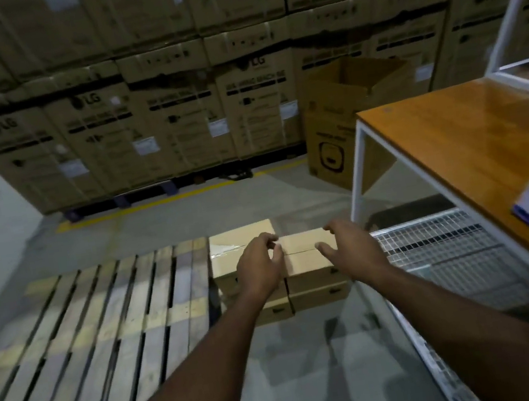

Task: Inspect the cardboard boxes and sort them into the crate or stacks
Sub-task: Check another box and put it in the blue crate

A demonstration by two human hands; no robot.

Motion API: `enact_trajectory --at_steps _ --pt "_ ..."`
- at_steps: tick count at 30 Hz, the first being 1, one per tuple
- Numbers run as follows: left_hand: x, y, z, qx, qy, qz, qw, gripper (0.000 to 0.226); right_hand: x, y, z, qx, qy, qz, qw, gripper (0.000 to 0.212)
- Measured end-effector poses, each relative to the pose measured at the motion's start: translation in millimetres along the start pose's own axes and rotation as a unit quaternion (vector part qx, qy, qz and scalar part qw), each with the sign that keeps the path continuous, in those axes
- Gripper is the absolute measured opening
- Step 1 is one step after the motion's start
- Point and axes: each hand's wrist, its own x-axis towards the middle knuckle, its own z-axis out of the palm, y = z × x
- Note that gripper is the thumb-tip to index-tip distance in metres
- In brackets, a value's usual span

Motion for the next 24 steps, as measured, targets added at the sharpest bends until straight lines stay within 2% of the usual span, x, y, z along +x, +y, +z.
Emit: enact_trajectory --at_steps 5,13,24 --pt "16 -80 -32 -0.01 -0.003 -0.051 0.999 0.027 26 -44 59 0.034 -0.029 0.015 0.999 0.045" --pt "52 -160 -43 -0.031 -0.01 -0.112 0.993 0.034 74 -73 123 -0.001 -0.084 0.025 0.996 0.047" --pt "137 -216 8 -0.03 -0.053 -0.171 0.983 0.036 192 -45 194 0.031 -0.134 0.072 0.988 0.045"
